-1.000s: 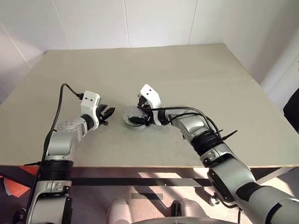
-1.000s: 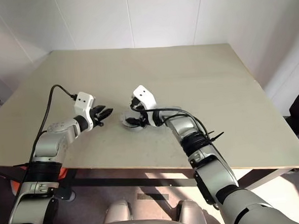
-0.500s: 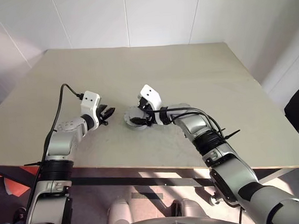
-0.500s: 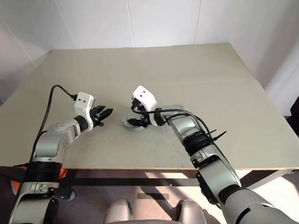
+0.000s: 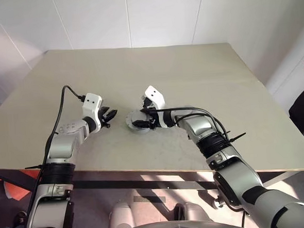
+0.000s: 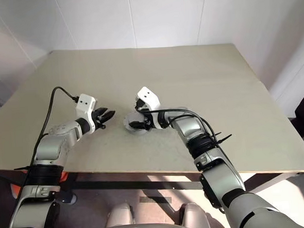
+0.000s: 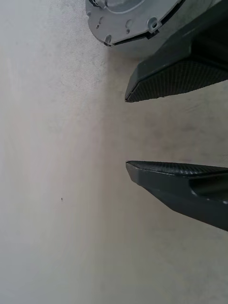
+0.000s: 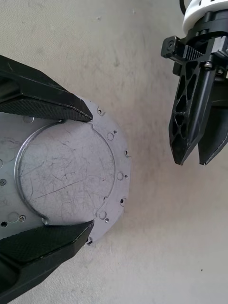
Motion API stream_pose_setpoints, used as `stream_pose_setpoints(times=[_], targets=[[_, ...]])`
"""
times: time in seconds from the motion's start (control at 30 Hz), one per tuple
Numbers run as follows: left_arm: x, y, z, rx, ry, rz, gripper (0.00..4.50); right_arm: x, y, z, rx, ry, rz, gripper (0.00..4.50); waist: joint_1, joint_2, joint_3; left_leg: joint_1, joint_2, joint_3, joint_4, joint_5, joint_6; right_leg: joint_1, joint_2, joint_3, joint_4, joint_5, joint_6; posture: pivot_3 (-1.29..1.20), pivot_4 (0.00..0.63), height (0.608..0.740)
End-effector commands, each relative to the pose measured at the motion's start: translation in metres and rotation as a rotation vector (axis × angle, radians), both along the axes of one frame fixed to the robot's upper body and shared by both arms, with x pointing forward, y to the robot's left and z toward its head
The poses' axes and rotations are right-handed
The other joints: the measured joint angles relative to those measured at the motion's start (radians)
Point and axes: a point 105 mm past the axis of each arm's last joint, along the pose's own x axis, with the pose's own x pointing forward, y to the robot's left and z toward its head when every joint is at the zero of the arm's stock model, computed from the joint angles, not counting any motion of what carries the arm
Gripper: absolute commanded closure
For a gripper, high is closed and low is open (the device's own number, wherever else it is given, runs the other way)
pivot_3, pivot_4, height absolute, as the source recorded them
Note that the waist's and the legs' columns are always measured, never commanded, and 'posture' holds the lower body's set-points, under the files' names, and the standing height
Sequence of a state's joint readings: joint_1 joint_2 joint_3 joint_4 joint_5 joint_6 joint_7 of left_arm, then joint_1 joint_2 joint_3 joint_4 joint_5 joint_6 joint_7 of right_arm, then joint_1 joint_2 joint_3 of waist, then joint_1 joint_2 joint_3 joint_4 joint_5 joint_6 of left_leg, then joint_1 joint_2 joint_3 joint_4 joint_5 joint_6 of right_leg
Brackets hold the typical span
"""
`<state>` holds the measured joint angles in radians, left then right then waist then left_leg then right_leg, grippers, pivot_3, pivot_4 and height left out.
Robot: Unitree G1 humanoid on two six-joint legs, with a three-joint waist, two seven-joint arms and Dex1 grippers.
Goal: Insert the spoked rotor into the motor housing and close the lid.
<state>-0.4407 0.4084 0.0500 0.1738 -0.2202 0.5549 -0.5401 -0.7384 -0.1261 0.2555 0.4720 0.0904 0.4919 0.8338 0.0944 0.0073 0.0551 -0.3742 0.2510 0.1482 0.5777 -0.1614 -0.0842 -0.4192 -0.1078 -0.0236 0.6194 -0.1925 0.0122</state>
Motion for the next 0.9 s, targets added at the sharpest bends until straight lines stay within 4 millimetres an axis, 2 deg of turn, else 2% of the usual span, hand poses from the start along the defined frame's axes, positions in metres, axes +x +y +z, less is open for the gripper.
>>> stream_pose_setpoints(times=[0.03, 0.4, 0.9], targets=[[0.002, -0.002, 0.011, 0.003, -0.042, -0.01, 2.44, 0.0, 0.006, 0.019, 0.038, -0.059, 0.025, 1.37, 0.0, 0.0, 0.0, 0.0, 0.0, 0.0, 0.0, 0.0, 0.0, 0.0, 0.0, 0.0, 0.0, 0.0, 0.0, 0.0, 0.0, 0.74], [0.001, -0.003, 0.009, 0.004, -0.037, -0.012, 2.44, 0.004, 0.006, 0.013, -0.018, -0.141, 0.01, 1.37, 0.0, 0.0, 0.0, 0.0, 0.0, 0.0, 0.0, 0.0, 0.0, 0.0, 0.0, 0.0, 0.0, 0.0, 0.0, 0.0, 0.0, 0.74], [0.0, -0.002, 0.008, 0.0, -0.035, -0.004, 2.44, 0.004, -0.001, -0.002, -0.077, -0.117, 0.003, 1.37, 0.0, 0.0, 0.0, 0.0, 0.0, 0.0, 0.0, 0.0, 0.0, 0.0, 0.0, 0.0, 0.0, 0.0, 0.0, 0.0, 0.0, 0.74]])
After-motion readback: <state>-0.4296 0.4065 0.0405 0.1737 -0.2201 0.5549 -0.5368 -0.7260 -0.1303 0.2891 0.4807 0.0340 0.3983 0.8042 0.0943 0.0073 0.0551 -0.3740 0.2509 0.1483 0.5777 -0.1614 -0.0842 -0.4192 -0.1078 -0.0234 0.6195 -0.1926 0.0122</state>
